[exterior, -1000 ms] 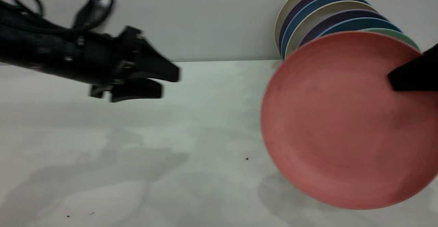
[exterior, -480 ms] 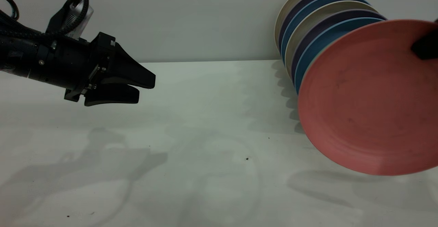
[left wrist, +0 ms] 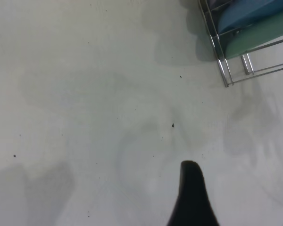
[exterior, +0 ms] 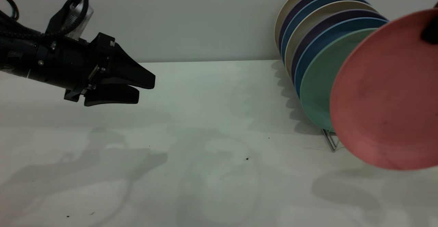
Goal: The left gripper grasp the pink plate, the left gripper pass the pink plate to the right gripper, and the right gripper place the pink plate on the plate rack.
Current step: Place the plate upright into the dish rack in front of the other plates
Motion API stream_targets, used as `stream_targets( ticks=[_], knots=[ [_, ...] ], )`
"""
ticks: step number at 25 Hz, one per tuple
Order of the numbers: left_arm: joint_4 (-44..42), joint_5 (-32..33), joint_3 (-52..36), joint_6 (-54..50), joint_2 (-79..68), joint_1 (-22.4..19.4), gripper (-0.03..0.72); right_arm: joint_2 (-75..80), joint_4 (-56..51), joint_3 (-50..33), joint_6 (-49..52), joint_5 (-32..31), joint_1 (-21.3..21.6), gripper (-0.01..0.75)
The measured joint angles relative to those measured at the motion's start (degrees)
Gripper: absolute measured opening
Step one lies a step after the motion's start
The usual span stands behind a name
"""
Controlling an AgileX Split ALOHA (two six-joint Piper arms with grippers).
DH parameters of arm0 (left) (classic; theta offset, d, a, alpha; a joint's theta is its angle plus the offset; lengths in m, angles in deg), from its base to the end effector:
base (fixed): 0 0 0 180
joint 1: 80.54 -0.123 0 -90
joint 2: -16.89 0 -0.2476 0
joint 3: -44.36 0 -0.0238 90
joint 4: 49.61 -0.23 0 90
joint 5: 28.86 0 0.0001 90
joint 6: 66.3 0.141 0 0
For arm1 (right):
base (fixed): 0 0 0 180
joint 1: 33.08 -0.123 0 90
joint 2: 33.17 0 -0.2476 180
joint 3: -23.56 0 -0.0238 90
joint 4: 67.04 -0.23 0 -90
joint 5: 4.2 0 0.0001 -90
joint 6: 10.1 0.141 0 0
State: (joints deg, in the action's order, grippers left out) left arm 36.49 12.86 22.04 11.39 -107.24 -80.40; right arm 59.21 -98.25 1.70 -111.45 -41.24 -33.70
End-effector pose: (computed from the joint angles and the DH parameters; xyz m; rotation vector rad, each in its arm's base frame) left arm 0.3384 -0.0945 0.0582 0.1030 2.5071 -0.9887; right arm 0.3020 0.0473 0.1852 -1.6323 1.8919 -0.1314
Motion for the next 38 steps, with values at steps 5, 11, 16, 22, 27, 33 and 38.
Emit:
stream_targets(
  ticks=[5,11,16,22,27,33,38],
  knots=[
    [0.0,0.0,0.0,0.0,0.0,0.0,0.563,5.0,0.9,7.2,0.4,-0.4,0.0,0.06],
    [0.0,-0.9,0.0,0.0,0.0,0.0,0.563,9.3,1.1,15.7,0.5,-1.9,0.0,0.06],
    [0.0,-1.4,0.0,0.0,0.0,0.0,0.563,11.1,1.5,20.3,0.5,-2.2,0.0,0.06],
    [0.0,-1.9,0.0,0.1,0.0,0.0,0.563,13.2,2.4,22.1,0.5,-1.9,0.0,0.06],
    [0.0,-2.0,0.0,0.1,0.0,0.0,0.563,14.1,2.4,22.1,0.4,0.5,0.0,0.06],
    [0.0,-2.0,0.0,0.1,0.0,0.0,0.563,14.8,2.4,22.1,0.2,0.7,0.0,0.06],
    [0.0,-2.2,0.0,0.1,0.0,0.0,0.563,14.8,2.4,22.1,0.2,-0.5,0.0,0.06]
  ],
)
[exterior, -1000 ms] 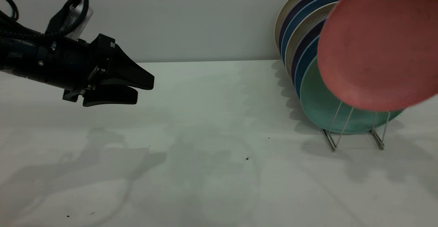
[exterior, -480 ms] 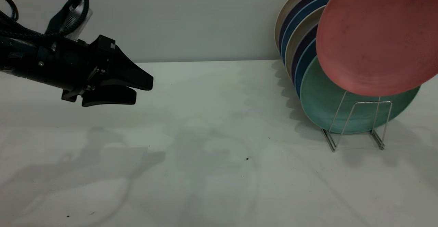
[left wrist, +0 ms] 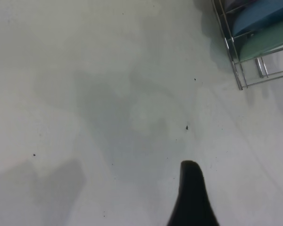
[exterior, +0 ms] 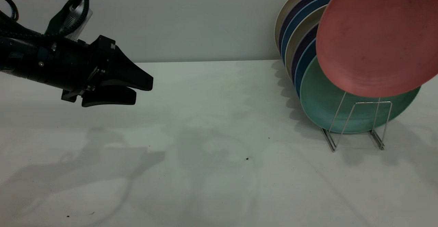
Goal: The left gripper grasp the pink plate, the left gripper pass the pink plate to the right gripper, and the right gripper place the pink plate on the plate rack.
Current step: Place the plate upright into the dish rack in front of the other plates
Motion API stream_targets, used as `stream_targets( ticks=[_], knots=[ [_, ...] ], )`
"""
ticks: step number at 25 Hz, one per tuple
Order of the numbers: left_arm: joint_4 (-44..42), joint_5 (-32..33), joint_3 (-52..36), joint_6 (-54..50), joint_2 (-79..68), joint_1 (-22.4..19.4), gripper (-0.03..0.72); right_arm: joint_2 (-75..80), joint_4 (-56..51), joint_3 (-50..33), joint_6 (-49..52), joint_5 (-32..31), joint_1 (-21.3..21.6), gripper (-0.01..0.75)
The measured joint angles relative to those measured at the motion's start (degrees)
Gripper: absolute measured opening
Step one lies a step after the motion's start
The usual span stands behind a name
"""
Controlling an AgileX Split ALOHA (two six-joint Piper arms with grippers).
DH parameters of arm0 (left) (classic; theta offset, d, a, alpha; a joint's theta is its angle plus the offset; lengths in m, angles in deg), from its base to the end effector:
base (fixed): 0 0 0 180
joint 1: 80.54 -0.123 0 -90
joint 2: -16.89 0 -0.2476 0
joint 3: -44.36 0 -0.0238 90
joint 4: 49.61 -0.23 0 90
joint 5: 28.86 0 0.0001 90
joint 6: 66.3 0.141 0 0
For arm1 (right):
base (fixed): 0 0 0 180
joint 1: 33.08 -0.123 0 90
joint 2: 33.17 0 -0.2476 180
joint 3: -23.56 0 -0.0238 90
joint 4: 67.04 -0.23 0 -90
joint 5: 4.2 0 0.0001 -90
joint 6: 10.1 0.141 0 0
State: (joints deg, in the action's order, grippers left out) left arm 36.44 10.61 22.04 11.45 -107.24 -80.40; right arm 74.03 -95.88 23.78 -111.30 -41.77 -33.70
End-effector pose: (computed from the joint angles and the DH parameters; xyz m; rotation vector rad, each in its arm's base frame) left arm 0.3406 -0.0903 0.0554 0.0893 2.5172 -0.9379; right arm 0.3845 0.0457 0.2104 -1.6264 1.7953 -0.2492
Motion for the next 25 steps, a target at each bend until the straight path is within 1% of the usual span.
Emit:
stream_targets(
  ticks=[13,20,25],
  knots=[
    [0.1,-0.6,0.0,0.0,0.0,0.0,0.563,0.0,-0.1,0.0,0.8,-0.8,0.0,0.06],
    [0.1,-0.8,0.0,0.0,0.0,0.0,0.563,-0.6,-0.4,-3.0,1.2,2.0,0.0,0.06],
    [0.1,-1.5,0.0,0.0,0.0,0.0,0.563,-1.1,-0.4,-3.4,1.2,2.8,0.0,0.06]
  ],
)
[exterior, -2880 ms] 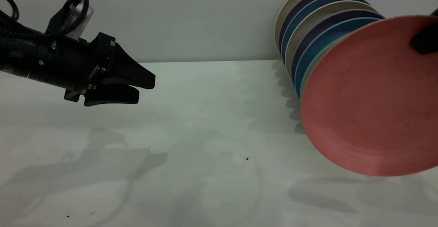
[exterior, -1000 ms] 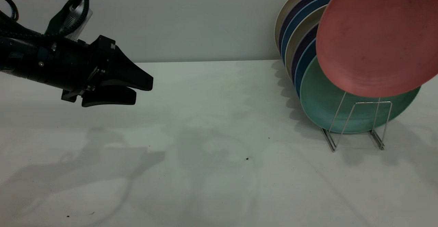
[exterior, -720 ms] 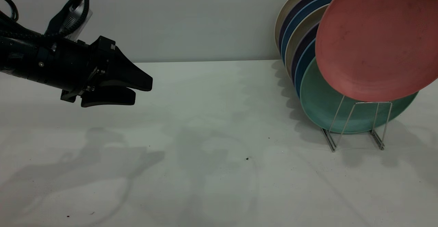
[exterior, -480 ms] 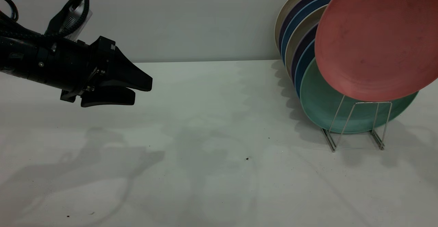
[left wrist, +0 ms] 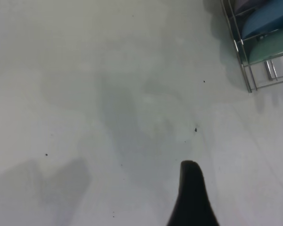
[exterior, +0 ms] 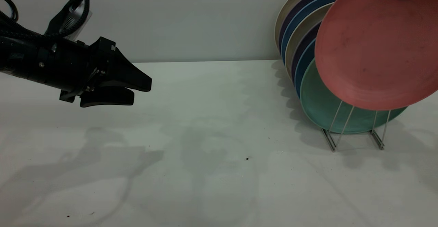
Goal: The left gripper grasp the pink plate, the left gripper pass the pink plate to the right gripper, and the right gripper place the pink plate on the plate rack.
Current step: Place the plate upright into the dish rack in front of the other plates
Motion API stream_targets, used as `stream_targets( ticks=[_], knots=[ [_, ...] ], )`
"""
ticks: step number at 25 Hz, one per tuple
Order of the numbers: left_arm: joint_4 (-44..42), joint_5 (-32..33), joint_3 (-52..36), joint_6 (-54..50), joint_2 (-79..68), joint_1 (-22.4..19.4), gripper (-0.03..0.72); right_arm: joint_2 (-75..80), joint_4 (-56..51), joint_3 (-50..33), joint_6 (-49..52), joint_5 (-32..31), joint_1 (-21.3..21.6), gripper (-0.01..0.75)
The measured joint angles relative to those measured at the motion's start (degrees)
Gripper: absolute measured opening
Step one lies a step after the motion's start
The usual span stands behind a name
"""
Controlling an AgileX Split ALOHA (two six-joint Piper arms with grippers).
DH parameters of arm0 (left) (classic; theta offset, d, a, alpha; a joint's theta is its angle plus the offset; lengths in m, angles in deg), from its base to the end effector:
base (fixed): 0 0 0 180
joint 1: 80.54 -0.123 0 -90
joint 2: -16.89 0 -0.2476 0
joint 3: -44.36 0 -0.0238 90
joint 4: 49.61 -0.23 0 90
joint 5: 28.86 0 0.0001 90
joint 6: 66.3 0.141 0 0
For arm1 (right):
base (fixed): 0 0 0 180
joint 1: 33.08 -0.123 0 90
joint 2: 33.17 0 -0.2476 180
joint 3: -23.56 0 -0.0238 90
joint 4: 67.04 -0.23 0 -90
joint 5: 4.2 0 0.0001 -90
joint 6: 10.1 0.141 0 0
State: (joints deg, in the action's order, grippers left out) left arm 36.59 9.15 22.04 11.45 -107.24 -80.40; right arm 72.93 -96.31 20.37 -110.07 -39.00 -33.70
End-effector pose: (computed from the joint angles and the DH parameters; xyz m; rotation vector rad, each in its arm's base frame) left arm 0.3422 -0.0876 0.0537 0.0757 2.5221 -0.9063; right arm 0.3792 0.0435 0.2028 -1.5840 1.8310 -0.2523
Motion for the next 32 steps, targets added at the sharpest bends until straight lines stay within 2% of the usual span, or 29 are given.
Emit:
stream_targets(
  ticks=[16,32],
  knots=[
    [0.0,-0.3,0.0,0.0,0.0,0.0,0.563,-1.4,-1.8,-0.1,-0.8,1.6,0.0,0.06],
    [0.0,-0.3,0.0,0.1,0.0,0.0,0.563,-0.9,-2.5,-0.1,-3.3,-0.1,0.0,0.06]
  ],
)
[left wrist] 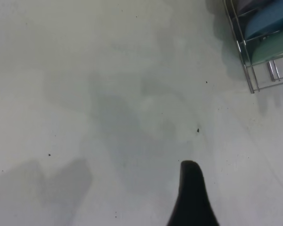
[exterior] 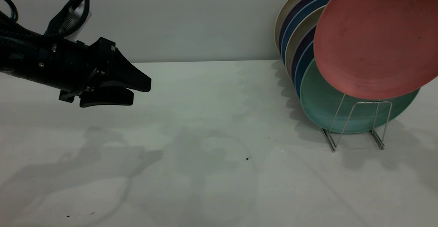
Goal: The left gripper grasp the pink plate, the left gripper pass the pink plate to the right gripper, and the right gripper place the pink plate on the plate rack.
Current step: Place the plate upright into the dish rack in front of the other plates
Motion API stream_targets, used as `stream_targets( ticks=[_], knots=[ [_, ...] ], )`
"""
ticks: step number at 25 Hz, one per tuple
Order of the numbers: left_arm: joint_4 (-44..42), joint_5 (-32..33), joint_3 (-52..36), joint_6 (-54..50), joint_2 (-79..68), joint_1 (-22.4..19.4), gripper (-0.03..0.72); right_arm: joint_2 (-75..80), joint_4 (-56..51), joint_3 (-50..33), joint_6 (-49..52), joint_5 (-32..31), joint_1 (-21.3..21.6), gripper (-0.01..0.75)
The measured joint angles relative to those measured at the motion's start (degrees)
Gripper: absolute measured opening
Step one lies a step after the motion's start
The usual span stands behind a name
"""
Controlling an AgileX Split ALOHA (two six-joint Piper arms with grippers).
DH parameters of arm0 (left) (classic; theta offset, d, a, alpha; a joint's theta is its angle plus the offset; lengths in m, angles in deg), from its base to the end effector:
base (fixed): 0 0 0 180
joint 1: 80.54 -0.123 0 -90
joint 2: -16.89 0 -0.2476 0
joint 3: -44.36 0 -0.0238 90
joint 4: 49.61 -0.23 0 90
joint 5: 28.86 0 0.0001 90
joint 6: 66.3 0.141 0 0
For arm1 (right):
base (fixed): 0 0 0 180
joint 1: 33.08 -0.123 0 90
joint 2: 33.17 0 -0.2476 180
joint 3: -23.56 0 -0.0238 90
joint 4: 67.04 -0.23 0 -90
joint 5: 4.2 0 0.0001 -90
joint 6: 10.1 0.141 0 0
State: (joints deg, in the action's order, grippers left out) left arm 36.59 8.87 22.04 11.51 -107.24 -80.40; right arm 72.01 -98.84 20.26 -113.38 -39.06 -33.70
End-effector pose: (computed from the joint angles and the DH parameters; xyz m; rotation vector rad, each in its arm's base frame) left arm 0.3425 -0.0870 0.0534 0.0750 2.5230 -0.8997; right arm 0.3780 0.0466 0.2099 -1.5923 1.7836 -0.2554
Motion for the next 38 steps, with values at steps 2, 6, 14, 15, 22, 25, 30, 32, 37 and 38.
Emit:
stream_targets(
  ticks=[2,6,14,15,22,25,30,32,37,38],
  knots=[
    [0.0,0.0,0.0,0.0,0.0,0.0,0.563,0.6,-0.8,0.0,-0.7,0.0,0.0,0.06],
    [0.0,0.0,0.0,0.0,0.0,0.0,0.563,1.5,-2.9,0.0,-2.3,0.3,0.0,0.06],
    [0.1,0.0,0.0,0.0,0.0,0.0,0.563,1.9,-4.3,0.0,-3.3,-0.7,0.0,0.06],
    [0.1,0.0,0.0,0.0,0.0,0.0,0.563,1.9,-4.3,0.0,-3.3,-1.0,0.0,0.06],
    [0.1,0.0,0.0,-0.2,0.0,0.0,0.563,2.0,-4.3,0.0,-3.5,-3.1,0.0,0.061],
    [0.1,0.0,0.0,-0.3,0.0,0.0,0.563,2.0,-4.3,0.0,-3.5,-3.1,0.0,0.066],
    [0.1,0.0,0.0,-0.3,0.0,0.0,0.563,2.0,-4.3,0.0,-3.5,-3.1,0.0,0.089],
    [0.1,0.0,0.0,-0.3,0.0,0.0,0.563,2.0,-4.3,0.0,-3.4,-3.4,0.0,0.105],
    [0.1,0.0,0.0,-0.3,0.0,0.0,0.563,2.0,-4.3,0.0,-3.4,-3.8,0.0,0.157],
    [0.1,0.0,0.0,-0.3,0.0,0.0,0.563,2.0,-4.3,0.0,-3.3,-3.8,0.0,0.168]
  ],
)
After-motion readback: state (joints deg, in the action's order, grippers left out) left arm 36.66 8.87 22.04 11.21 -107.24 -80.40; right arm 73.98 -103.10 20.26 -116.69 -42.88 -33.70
